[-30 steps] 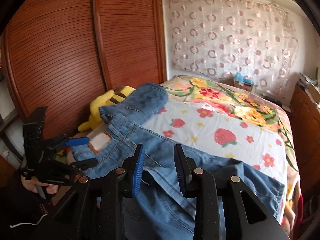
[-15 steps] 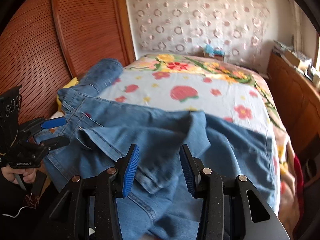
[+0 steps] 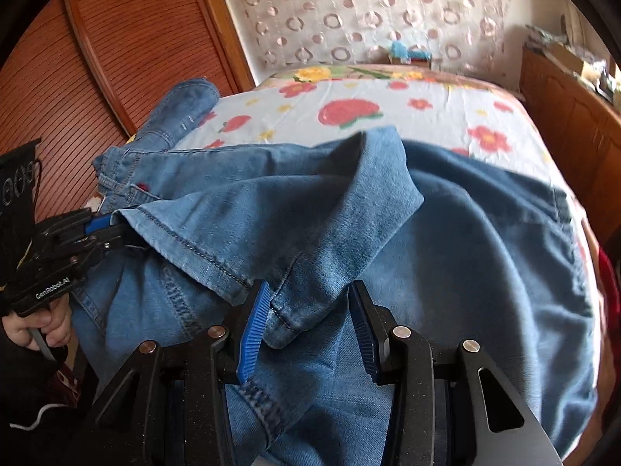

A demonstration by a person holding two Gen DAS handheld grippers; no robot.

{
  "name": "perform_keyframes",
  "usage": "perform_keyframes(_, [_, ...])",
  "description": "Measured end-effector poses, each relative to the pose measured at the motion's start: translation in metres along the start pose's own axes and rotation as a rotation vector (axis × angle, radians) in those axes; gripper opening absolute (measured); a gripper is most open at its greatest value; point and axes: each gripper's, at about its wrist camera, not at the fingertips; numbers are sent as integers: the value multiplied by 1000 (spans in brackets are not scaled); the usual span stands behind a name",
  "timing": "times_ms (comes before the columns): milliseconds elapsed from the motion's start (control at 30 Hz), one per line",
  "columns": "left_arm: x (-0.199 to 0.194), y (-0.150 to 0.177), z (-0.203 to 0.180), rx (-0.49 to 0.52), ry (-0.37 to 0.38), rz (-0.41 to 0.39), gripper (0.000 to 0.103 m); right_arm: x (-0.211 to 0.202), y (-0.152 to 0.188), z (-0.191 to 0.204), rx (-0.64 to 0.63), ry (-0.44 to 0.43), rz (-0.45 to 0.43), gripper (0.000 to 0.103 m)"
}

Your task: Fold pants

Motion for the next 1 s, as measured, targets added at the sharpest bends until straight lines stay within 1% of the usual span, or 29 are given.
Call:
perform_keyframes(33, [-3, 0, -1, 4, -1, -10, 7, 1, -2, 1, 14, -17, -3, 44])
perform_keyframes(67, [-6, -1, -1, 6, -3, -23, 7, 1, -3, 1, 19, -28, -6, 41])
perform_keyframes(133, [-13, -3, -3, 9, 4, -41, 5, -1, -8, 2, 14, -50, -15, 14])
perform_keyframes(200, [-23, -4, -5, 17, 4, -59, 5, -5, -15, 7, -2, -62, -28, 7])
perform_keyframes(233, [-28, -5, -6, 15, 6, -70, 5, -8, -17, 6, -8, -71, -37, 5])
perform_keyframes(333, [-49, -9, -8, 17, 10, -109, 5, -23, -29, 15, -27, -90, -87, 4])
perform_keyframes(467, [-93, -14, -6, 14, 9, -181, 5, -55, -53, 47, -112, -102, -169, 4])
perform_keyframes(500, [-106, -15, -5, 14, 8, -199, 5, -61, -59, 57, -137, -100, -182, 4])
perform_keyframes(567, [-119, -15, -4, 17, 1, -219, 5, -68, -68, 70, -168, -96, -195, 4])
perform_keyframes(667, [-129, -16, -2, 25, -11, -232, 5, -56, -70, 81, -191, -77, -170, 4])
perform_keyframes(700, [-129, -15, 0, 26, -13, -229, 5, -49, -69, 83, -184, -72, -154, 10])
perform_keyframes(733, [-127, -15, 1, 26, -17, -225, 5, -43, -67, 80, -170, -72, -140, 19])
perform_keyframes(767, [-124, -13, 3, 20, -20, -217, 5, -37, -65, 80, -154, -73, -129, 20])
perform_keyframes(867, [-114, -8, 10, 4, -23, -192, 5, -24, -64, 77, -131, -73, -95, 21])
perform_keyframes(967, [-110, -3, 17, -13, -31, -178, 5, -11, -72, 73, -113, -80, -60, 21])
perform_keyframes(1000, [-110, -1, 18, -18, -33, -176, 5, -12, -69, 71, -105, -76, -50, 23])
Point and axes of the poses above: each gripper's, at about its wrist camera, not at the fingertips, and x roughly the way its jaws point, z to its left, y to its underside, and after that the axes turned 2 degrees about -z, right-handed
